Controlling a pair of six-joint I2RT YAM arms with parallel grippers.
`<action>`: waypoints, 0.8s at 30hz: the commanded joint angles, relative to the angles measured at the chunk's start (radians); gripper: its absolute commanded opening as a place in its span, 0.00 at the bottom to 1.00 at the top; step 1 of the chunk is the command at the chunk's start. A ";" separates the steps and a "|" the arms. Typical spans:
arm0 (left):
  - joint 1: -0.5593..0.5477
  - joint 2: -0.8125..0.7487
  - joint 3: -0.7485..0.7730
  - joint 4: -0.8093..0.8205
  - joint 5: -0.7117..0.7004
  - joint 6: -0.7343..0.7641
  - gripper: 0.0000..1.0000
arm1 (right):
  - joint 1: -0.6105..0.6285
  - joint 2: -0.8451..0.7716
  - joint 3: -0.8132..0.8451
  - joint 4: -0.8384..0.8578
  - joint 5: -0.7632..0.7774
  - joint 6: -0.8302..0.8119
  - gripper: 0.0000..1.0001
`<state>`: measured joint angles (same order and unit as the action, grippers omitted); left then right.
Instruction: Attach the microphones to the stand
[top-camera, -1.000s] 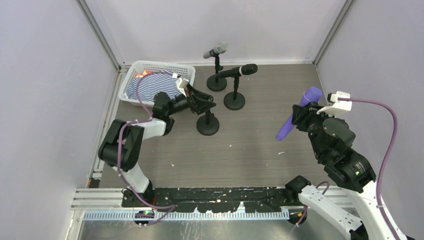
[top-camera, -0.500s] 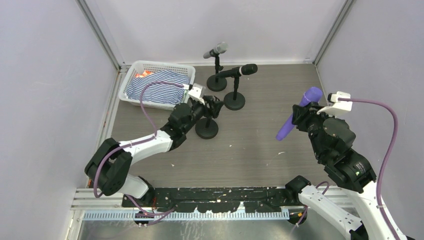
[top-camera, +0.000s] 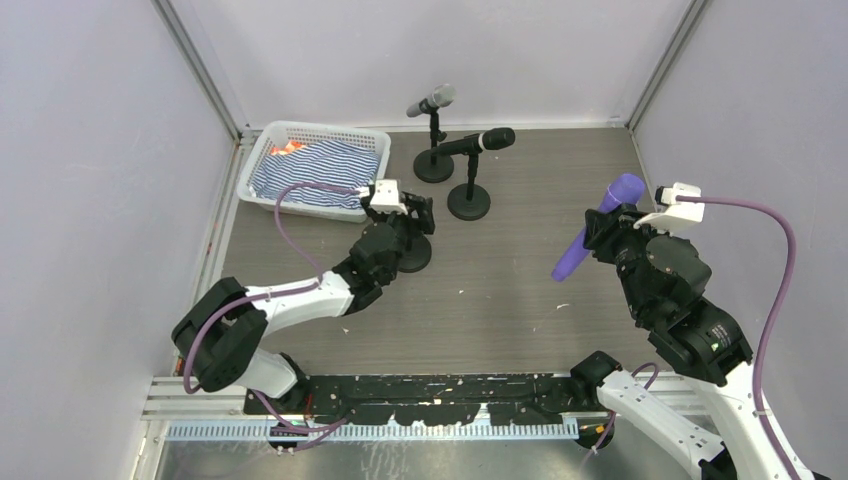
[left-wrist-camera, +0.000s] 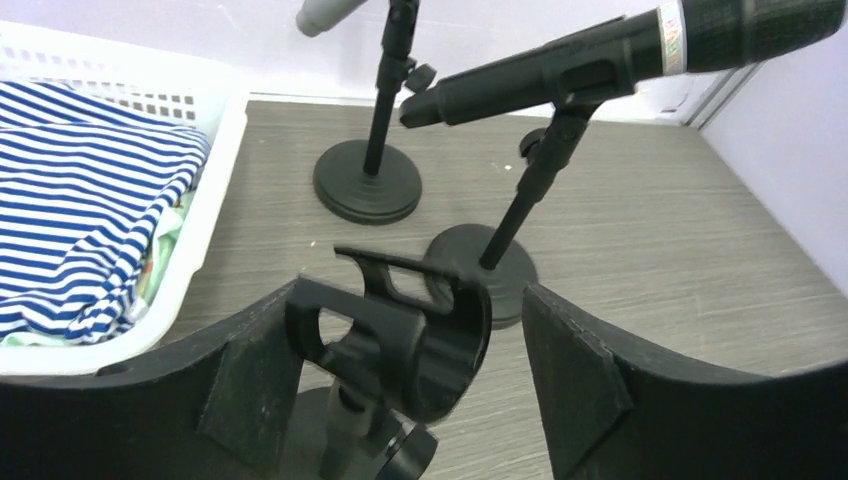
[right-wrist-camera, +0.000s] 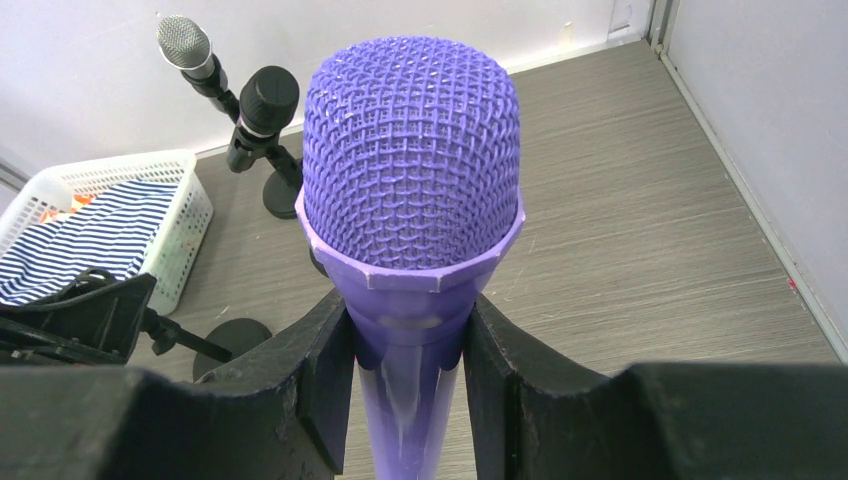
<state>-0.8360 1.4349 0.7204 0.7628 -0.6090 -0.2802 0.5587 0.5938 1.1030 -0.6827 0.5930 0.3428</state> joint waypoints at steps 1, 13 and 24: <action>-0.007 -0.027 -0.049 0.045 0.029 0.017 0.84 | -0.004 0.013 0.005 0.049 0.004 0.005 0.04; -0.005 -0.070 -0.247 0.352 0.314 0.133 1.00 | -0.005 0.028 -0.011 0.066 -0.011 0.013 0.04; 0.149 0.016 -0.271 0.488 0.589 0.126 0.94 | -0.003 0.024 -0.014 0.075 -0.037 0.020 0.04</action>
<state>-0.7479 1.4281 0.4400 1.1191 -0.1627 -0.1455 0.5587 0.6159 1.0805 -0.6689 0.5682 0.3508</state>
